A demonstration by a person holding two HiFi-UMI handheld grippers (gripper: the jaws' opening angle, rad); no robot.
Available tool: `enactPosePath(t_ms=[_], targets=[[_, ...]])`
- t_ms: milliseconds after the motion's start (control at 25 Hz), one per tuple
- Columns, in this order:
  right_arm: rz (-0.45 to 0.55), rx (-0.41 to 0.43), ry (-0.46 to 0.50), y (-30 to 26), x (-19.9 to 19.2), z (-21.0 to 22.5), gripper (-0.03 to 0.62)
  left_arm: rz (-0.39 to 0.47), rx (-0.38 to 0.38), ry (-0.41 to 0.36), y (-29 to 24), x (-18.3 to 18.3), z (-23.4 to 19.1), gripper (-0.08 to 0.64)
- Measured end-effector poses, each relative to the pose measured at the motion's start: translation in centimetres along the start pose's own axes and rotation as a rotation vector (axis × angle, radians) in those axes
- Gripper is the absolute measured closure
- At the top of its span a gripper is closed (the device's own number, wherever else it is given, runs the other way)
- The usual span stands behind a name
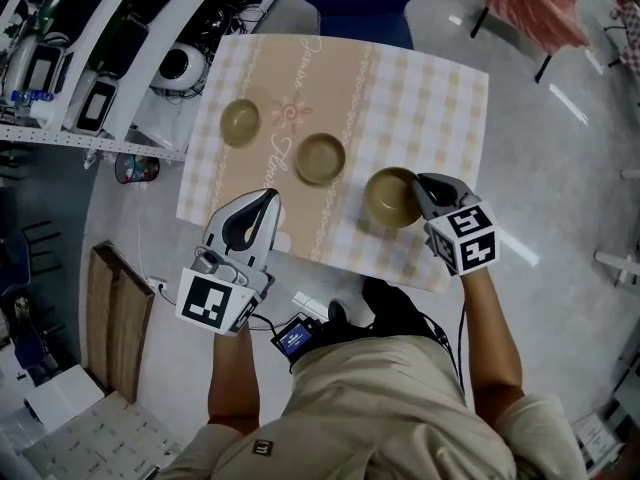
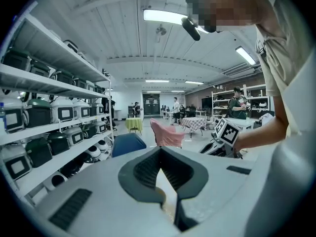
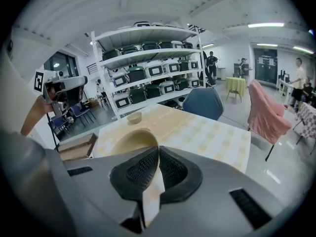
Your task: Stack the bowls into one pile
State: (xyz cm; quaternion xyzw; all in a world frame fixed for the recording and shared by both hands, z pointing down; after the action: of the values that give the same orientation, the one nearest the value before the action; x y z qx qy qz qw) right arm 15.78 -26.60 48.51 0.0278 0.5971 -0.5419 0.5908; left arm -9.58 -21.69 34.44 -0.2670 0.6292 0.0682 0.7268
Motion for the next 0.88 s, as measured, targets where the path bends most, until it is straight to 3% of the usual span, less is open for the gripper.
enactPosePath(t_ms=[480, 880], targets=[[0.05, 0.07, 0.082, -2.8, 7.2, -1.2, 0.58, 0.02, 0.101, -0.016, 1.8, 2.3, -3.0, 0.554], [0.042, 0.117, 0.115, -6.2, 10.9, -2.6, 0.58, 0.024, 0.177, -0.009, 3.2, 2.5, -6.1, 0.554]])
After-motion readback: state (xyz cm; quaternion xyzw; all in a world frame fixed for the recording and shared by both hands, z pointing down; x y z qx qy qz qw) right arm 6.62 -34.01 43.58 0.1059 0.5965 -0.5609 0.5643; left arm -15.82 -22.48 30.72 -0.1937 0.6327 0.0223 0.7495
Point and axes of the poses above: the fingertips, and each gripper's own axes: y backward along the fingers, z to its right, x out of its top, the point moved 5 cm from there along y, backward along the fingers, and after that the axes turned 8 degrees about x, right-handed, at the moved point
